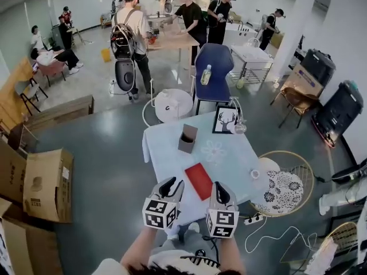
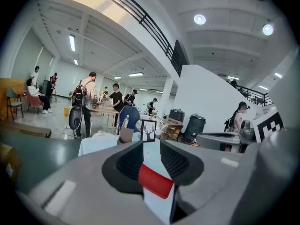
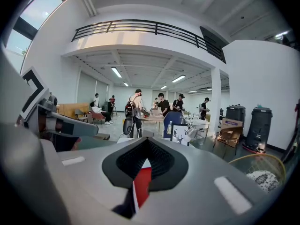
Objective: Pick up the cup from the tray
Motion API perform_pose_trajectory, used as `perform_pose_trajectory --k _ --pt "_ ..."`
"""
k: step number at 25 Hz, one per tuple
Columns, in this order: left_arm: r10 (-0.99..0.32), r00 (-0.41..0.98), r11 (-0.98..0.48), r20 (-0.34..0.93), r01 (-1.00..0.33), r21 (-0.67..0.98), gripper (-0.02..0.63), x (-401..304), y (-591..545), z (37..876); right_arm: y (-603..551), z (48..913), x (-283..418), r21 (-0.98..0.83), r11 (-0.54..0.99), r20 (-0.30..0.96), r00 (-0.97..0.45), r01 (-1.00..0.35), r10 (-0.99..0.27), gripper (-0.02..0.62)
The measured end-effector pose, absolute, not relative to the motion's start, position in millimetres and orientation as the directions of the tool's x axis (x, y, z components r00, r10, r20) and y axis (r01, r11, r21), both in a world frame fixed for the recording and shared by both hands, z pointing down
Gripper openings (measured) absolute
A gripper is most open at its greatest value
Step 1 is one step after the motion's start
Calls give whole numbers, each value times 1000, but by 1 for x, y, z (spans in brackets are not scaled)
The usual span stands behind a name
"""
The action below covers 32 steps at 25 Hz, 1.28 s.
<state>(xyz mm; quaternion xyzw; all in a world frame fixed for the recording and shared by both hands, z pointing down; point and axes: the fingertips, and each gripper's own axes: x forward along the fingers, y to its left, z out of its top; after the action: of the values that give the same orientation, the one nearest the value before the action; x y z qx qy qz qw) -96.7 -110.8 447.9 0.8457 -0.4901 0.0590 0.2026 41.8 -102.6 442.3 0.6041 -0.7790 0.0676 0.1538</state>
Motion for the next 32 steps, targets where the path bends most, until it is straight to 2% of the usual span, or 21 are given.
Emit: perform_pose_trajectory --k 8,32 --pt "-823 501 -427 269 -857 291 224 -98 -111 439 -99 446 39 68 279 324 -243 -958 -914 25" --pt "-814 507 -442 285 -858 264 224 -60 -78 432 -67 447 63 55 313 348 -275 -948 -896 25"
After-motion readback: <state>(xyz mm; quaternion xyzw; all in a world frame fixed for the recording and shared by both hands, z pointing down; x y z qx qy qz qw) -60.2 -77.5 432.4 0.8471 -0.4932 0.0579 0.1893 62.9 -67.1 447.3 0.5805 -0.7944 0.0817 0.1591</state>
